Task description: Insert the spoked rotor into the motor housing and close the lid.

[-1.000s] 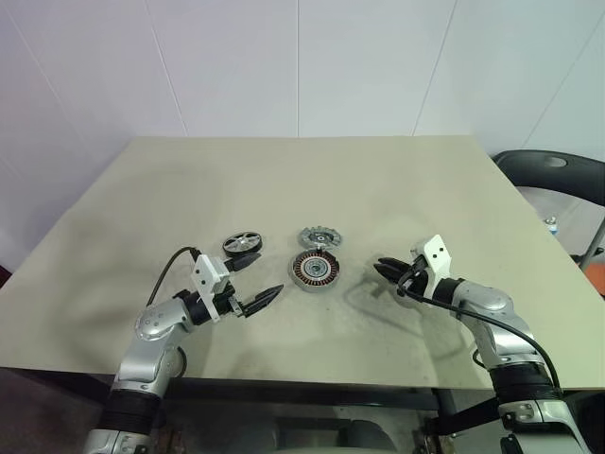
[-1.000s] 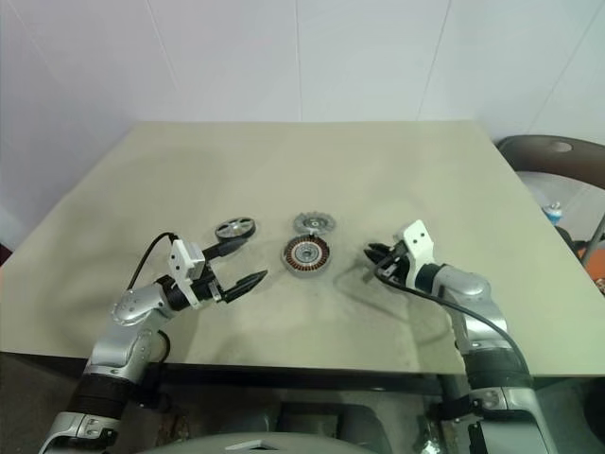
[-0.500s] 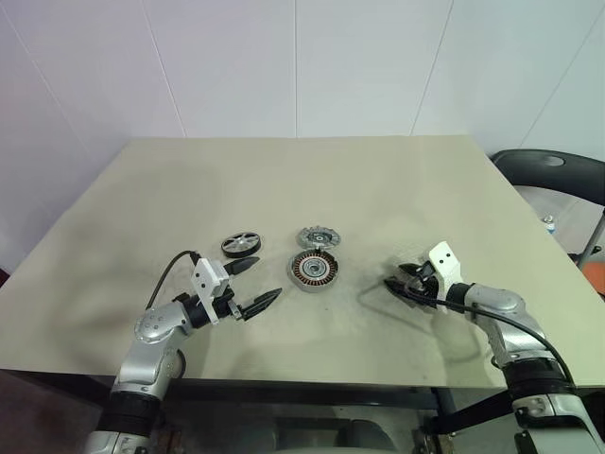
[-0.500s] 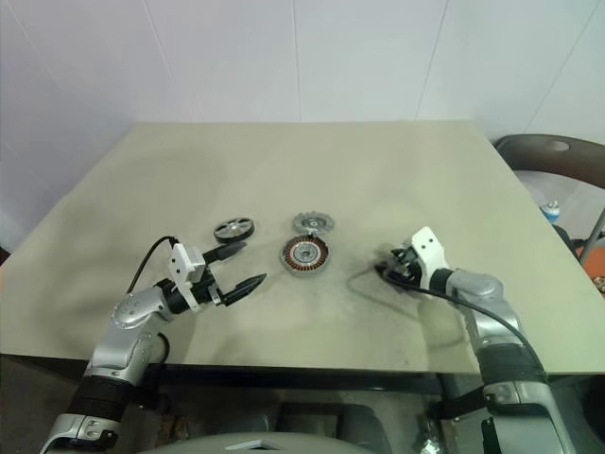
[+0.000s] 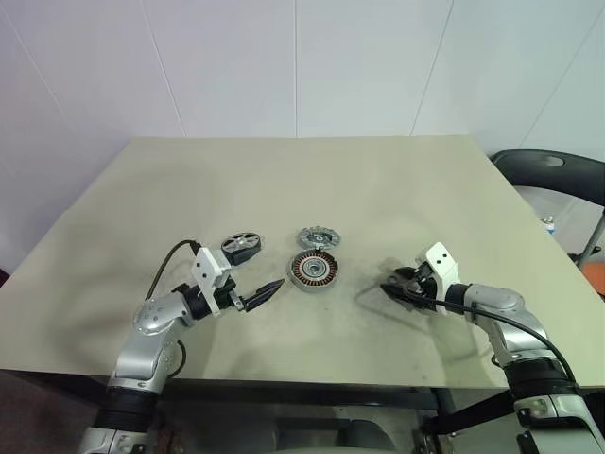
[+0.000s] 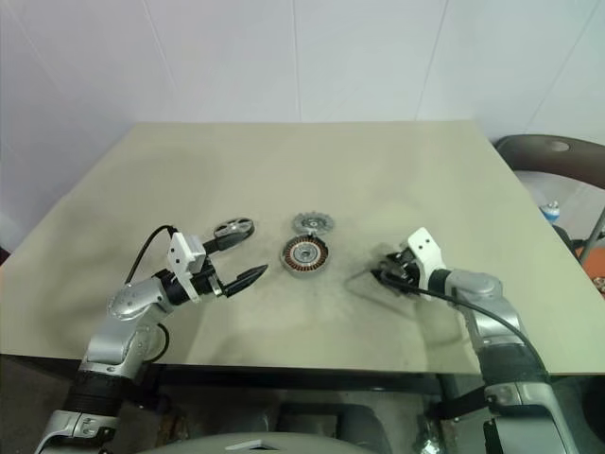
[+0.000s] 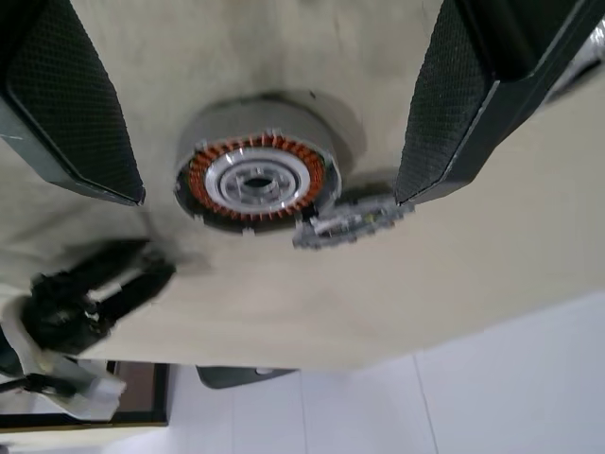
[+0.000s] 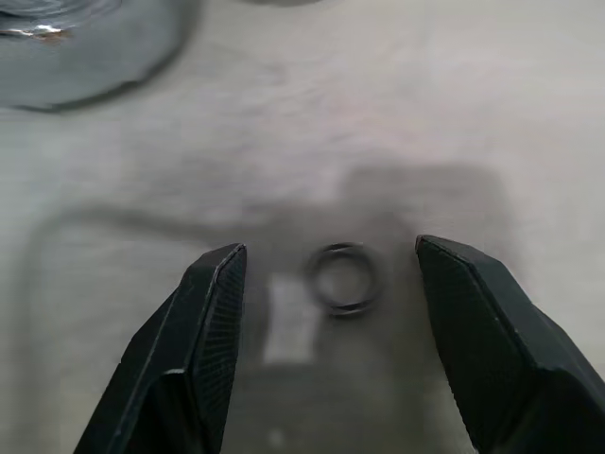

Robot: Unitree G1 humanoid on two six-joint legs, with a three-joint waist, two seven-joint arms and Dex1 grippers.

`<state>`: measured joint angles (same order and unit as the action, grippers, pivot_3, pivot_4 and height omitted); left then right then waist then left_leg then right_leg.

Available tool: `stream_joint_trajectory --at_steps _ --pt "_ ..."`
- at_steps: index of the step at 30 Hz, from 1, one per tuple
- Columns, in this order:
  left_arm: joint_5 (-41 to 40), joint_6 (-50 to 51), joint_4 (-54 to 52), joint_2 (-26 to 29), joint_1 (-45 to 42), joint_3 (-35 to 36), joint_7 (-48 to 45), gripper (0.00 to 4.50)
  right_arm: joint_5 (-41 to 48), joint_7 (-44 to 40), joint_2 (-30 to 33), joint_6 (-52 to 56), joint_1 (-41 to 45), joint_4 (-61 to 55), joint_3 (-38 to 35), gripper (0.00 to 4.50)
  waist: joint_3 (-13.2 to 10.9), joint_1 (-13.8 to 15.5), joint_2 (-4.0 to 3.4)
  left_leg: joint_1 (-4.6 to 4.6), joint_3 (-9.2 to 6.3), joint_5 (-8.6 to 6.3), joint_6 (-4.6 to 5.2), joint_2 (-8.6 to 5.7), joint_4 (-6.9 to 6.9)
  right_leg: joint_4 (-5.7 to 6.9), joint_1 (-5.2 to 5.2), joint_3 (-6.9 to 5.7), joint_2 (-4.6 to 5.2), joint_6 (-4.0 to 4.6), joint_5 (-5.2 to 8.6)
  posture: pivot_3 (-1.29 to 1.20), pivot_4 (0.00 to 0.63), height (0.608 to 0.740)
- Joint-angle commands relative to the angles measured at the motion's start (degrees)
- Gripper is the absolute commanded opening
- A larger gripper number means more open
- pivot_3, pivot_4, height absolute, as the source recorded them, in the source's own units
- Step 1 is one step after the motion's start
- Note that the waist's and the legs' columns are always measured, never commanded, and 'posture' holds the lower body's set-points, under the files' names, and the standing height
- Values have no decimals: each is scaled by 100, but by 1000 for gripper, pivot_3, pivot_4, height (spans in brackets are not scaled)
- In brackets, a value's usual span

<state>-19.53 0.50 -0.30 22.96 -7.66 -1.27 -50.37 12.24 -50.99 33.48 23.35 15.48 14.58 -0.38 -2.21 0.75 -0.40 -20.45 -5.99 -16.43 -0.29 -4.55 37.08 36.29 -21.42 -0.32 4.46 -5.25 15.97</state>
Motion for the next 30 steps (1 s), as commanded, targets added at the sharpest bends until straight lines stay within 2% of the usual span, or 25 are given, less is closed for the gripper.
stream_joint_trajectory --at_steps 1,14,17,22,30 --pt "-106 175 -381 67 -113 106 118 4500 64 -111 -68 151 -112 -47 129 2998 3 6 4 1 0 0 0 0 0 0 1 0 0 0 0 0 0 740" --pt "-176 321 -481 142 -119 178 192 4500 -93 111 -61 45 12 -19 114 2998 7 1 11 3 0 0 0 3 3 0 3 0 -3 0 0 0 0 740" --pt "-150 189 -381 123 -59 175 164 4500 -94 117 -60 14 42 31 111 2420 8 1 11 4 0 0 0 3 3 0 4 0 -3 0 0 0 0 740" --pt "-114 5 -245 141 5 187 154 4500 -82 121 -55 10 87 21 78 754 8 4 11 1 0 0 0 3 1 0 1 0 -3 0 0 0 0 740" --pt "-266 225 -415 190 -37 212 186 4500 241 80 -326 78 200 -311 -24 656 8 -10 12 2 1 0 0 5 4 0 2 0 -4 1 0 0 0 740"
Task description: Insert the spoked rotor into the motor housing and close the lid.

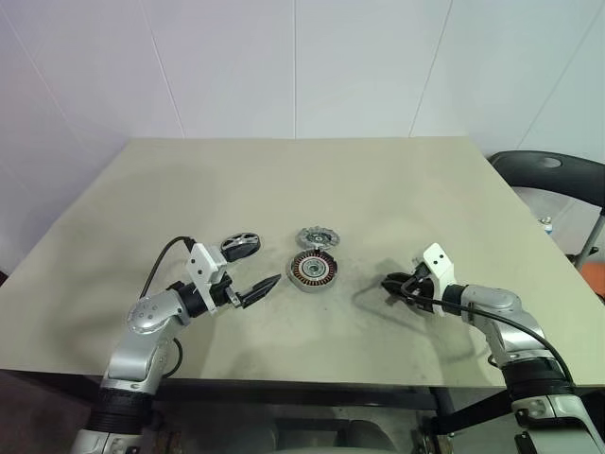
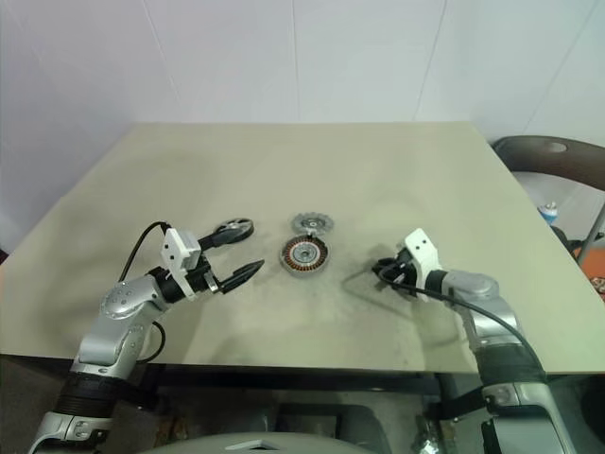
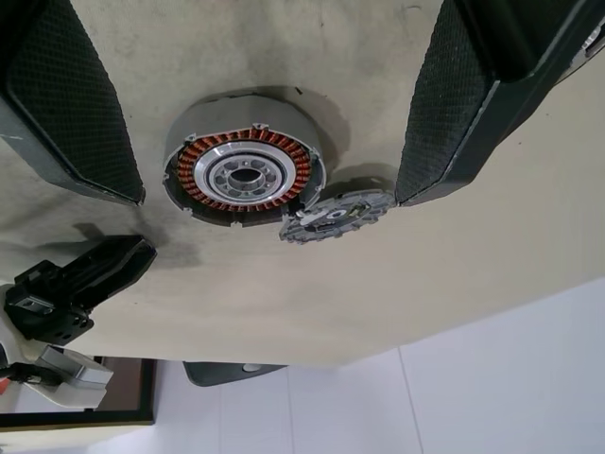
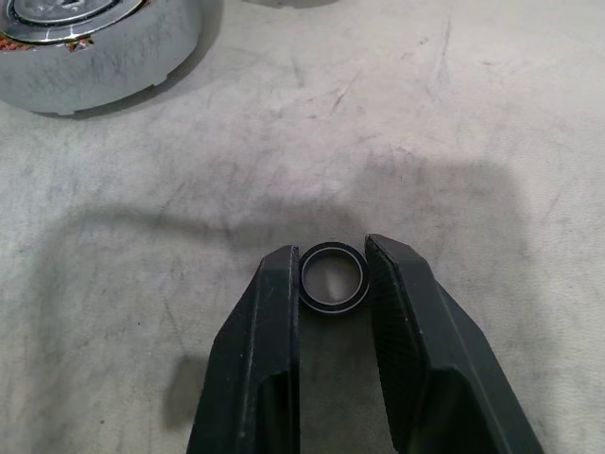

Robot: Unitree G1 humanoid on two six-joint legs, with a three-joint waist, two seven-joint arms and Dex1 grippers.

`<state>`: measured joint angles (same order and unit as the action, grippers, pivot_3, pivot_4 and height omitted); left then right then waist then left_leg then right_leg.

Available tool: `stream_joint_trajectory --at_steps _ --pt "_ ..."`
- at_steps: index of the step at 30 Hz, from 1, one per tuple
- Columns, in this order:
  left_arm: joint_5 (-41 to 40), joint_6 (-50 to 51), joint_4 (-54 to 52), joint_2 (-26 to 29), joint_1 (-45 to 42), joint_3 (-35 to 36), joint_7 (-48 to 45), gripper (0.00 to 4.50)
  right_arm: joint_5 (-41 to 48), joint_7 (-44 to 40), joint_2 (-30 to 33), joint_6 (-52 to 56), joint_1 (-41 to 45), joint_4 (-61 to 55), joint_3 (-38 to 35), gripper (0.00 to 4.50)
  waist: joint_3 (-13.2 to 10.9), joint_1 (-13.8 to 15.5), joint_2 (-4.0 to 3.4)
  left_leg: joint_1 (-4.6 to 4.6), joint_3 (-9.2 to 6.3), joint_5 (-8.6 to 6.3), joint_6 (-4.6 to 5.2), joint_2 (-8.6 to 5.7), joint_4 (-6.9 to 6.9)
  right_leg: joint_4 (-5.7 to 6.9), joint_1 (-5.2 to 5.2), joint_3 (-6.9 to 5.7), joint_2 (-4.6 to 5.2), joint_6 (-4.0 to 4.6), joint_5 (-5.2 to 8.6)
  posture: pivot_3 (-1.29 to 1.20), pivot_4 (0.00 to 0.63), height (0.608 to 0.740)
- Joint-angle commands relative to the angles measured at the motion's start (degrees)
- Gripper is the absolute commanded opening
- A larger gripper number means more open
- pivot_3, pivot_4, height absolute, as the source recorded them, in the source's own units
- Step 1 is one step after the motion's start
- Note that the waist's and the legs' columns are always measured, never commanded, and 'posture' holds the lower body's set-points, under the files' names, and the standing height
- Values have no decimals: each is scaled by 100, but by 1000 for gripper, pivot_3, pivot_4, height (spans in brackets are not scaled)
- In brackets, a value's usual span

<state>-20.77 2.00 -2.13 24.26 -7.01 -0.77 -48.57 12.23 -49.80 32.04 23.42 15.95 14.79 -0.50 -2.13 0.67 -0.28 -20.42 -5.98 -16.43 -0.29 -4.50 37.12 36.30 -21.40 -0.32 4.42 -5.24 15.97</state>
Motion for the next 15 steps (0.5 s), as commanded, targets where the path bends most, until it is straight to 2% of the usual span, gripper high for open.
stream_joint_trajectory --at_steps 1,4,8,12,15 --pt "-187 161 -293 72 -122 167 13 4500 397 -57 -295 177 230 -526 -27 656 -1 0 -1 -1 0 0 0 0 -1 1 -2 0 0 0 0 0 0 740" --pt "-247 317 -382 98 -173 164 43 4500 755 -13 -644 476 562 -930 -67 656 -4 -5 -6 -7 0 0 0 1 -3 5 -14 6 -4 0 0 0 0 740" --pt "-248 395 -423 88 -170 173 63 4500 811 75 -916 605 918 -1107 96 656 -3 27 -5 -7 0 0 -1 -2 -2 5 -14 7 -3 -1 -1 0 0 740" --pt "-214 328 -367 40 -116 185 63 4500 397 214 -1020 745 1194 -975 689 656 -2 13 -4 -10 -2 -1 0 -5 -7 -1 -34 7 -1 0 -1 0 0 740" --pt "-210 330 -348 34 -48 172 42 4500 266 514 -1244 981 1512 -595 828 656 -2 4 -4 -17 0 -1 -1 -6 -8 2 -45 10 -1 1 -1 0 0 740"
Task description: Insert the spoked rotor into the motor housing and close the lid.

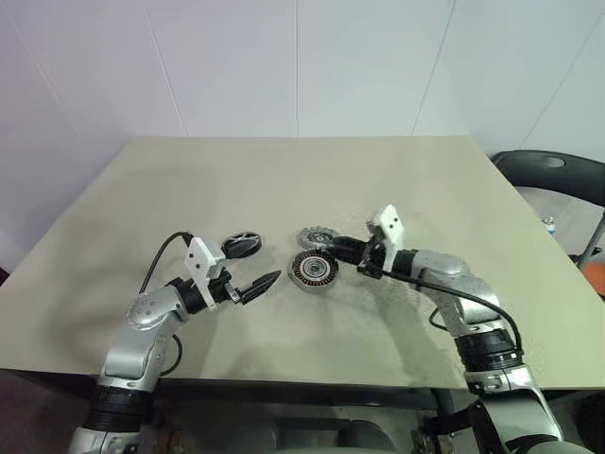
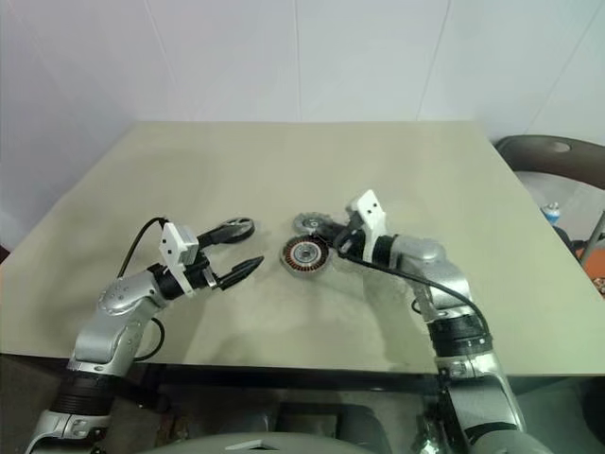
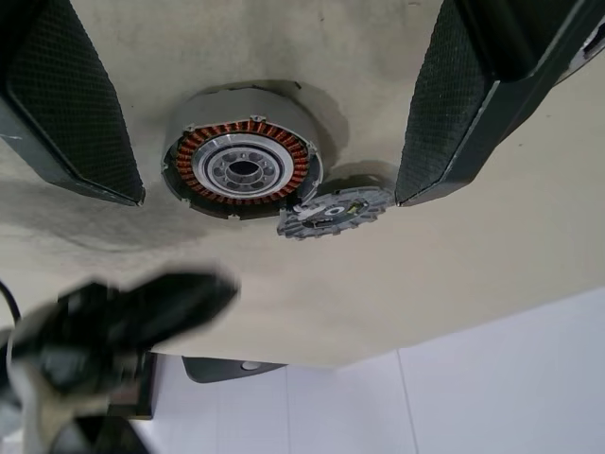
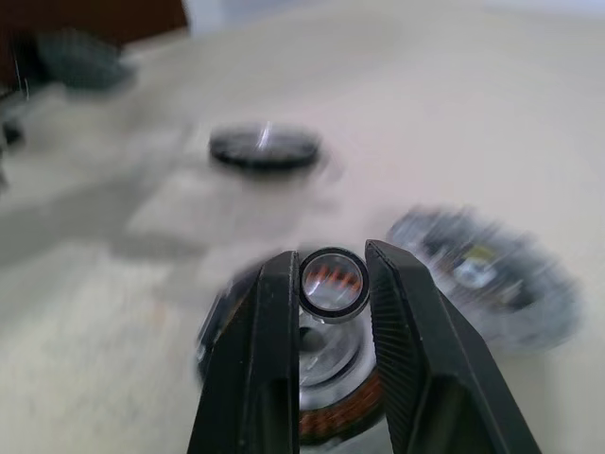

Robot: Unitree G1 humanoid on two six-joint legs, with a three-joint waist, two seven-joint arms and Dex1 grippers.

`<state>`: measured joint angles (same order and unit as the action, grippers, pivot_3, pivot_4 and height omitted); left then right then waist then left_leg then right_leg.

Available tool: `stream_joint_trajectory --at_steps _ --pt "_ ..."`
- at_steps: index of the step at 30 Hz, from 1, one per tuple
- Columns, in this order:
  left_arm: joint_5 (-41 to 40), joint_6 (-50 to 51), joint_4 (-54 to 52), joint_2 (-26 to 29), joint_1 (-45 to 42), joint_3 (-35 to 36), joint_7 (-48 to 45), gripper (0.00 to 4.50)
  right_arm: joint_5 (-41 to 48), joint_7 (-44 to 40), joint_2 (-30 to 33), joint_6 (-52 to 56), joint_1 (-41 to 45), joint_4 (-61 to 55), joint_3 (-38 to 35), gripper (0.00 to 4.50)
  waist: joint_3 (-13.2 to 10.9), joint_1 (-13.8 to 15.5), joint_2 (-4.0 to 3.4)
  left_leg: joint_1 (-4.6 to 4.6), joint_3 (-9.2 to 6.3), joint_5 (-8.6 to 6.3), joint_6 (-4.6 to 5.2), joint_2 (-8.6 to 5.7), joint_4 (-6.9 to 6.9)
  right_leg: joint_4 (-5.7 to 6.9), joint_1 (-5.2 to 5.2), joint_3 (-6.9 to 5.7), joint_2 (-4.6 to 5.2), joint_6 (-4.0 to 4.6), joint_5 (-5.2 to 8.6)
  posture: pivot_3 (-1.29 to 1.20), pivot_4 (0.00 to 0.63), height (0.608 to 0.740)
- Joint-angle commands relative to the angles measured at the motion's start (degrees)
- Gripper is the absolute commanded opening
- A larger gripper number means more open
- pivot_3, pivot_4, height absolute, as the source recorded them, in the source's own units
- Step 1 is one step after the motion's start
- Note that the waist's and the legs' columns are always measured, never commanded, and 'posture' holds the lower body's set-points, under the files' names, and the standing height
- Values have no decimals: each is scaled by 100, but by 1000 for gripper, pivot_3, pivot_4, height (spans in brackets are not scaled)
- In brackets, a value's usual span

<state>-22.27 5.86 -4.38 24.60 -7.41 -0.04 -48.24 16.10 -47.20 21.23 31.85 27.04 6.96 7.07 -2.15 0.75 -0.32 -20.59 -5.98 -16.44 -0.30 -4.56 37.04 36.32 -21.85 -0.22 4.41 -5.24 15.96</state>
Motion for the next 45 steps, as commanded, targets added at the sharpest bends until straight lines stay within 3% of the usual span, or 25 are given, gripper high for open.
stream_joint_trajectory --at_steps 1,13,45 --pt "-58 -64 -115 -4 20 94 -2 4500 -146 316 -256 155 524 314 107 656 0 -13 -1 -1 3 0 -1 0 0 4 -5 2 0 0 0 0 0 740" --pt "-34 -157 -67 -14 138 185 23 4500 -457 168 -389 125 726 820 529 656 1 -10 0 -36 9 3 -4 -5 3 18 -50 11 0 5 -4 0 0 740" --pt "51 -314 112 -80 205 149 3 4500 -637 230 -480 76 669 906 546 656 2 -15 1 -40 16 10 -15 -5 11 58 -56 18 -2 6 -4 0 0 740"
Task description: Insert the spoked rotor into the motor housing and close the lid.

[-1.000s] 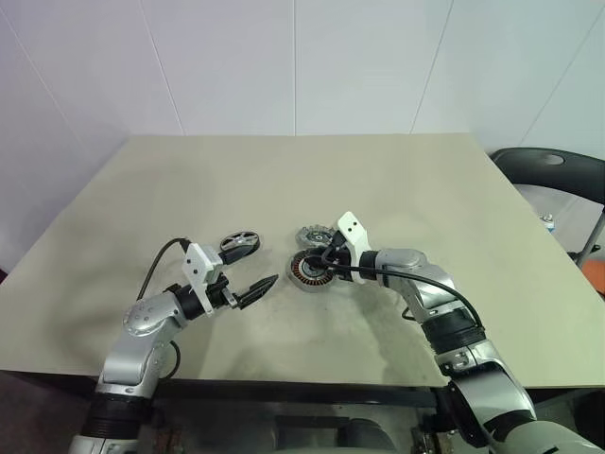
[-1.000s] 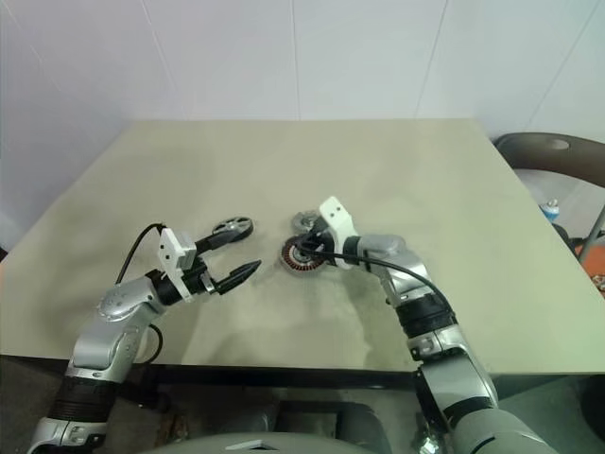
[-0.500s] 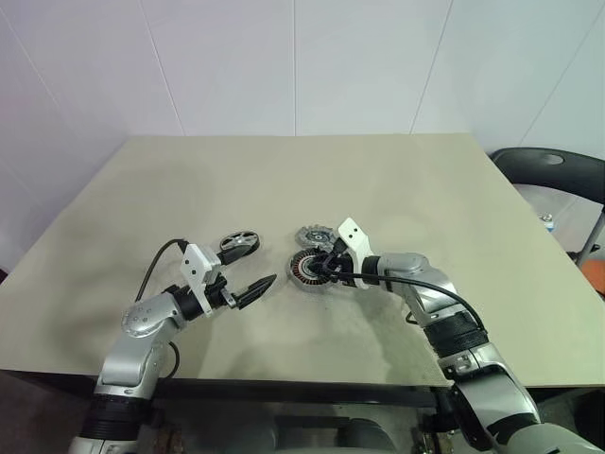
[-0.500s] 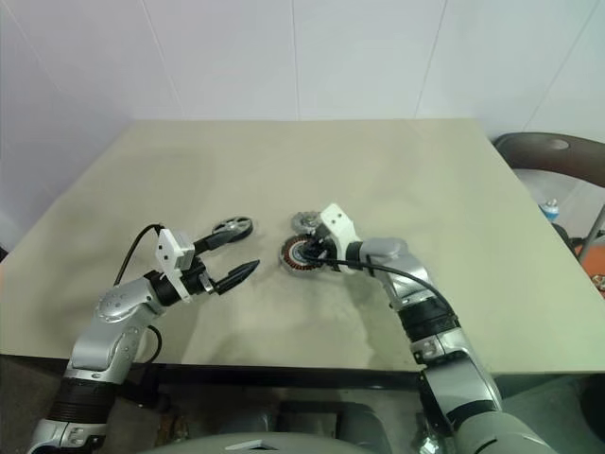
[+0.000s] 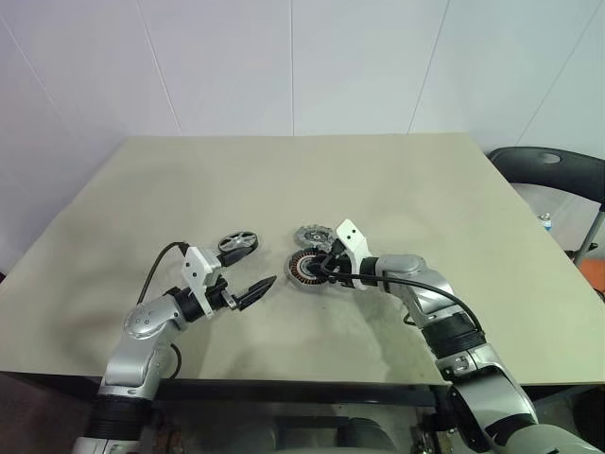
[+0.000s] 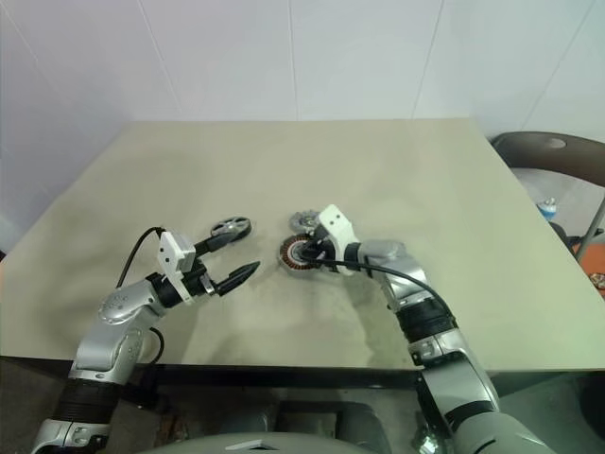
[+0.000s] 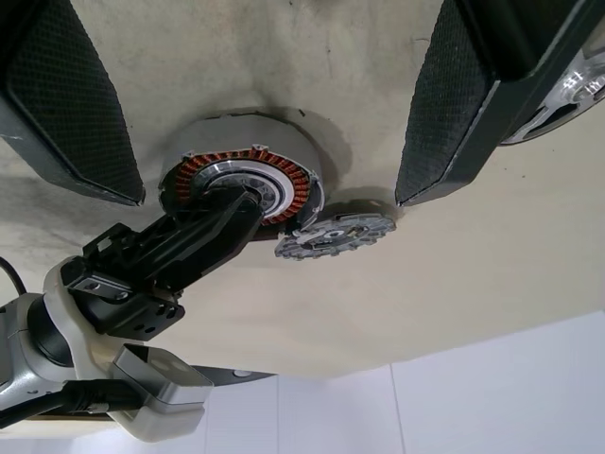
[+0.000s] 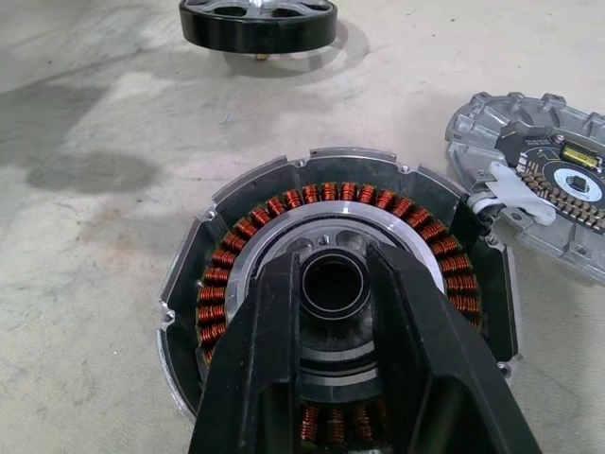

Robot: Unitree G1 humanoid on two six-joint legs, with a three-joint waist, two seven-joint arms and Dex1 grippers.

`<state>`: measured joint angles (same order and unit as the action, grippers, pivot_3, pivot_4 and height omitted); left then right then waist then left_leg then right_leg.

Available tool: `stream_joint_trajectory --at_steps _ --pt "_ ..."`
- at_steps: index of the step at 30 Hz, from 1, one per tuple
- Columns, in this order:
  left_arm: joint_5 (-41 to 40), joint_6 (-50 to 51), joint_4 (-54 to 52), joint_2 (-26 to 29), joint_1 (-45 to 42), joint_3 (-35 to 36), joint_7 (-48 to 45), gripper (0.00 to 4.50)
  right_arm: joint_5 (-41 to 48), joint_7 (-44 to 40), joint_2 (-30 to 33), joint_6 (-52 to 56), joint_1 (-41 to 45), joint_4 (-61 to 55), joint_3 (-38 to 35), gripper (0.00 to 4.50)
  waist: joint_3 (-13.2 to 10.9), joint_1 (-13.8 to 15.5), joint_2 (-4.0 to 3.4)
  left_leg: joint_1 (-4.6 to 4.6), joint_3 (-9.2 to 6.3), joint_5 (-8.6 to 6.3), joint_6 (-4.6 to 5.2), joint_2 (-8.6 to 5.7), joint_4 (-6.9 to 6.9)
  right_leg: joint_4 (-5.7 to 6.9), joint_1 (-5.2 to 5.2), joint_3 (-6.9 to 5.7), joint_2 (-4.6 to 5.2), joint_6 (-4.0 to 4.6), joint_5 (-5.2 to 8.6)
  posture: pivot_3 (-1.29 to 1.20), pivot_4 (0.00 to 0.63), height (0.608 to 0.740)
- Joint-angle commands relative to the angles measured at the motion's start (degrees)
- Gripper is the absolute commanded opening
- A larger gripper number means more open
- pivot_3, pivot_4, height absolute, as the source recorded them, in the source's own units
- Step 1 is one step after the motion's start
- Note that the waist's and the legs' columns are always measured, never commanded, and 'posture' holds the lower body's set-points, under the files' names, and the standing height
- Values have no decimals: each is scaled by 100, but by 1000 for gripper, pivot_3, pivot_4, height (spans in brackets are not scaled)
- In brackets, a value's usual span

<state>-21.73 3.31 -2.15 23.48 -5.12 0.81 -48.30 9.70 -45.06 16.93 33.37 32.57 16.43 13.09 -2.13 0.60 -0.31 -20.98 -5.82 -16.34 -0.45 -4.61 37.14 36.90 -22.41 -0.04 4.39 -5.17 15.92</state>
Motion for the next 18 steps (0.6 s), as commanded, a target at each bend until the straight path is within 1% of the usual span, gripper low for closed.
stream_joint_trajectory --at_steps 1,18 --pt "-10 -49 -122 42 -25 72 8 4500 2 17 -51 -76 116 -38 -55 656 0 -1 0 0 0 1 -1 0 1 3 0 2 -1 0 0 0 0 740" --pt "22 -212 165 21 -32 61 -114 4500 27 200 -203 -172 145 74 -134 656 1 -4 2 1 1 6 -8 0 2 13 -3 4 -3 0 0 0 0 740"
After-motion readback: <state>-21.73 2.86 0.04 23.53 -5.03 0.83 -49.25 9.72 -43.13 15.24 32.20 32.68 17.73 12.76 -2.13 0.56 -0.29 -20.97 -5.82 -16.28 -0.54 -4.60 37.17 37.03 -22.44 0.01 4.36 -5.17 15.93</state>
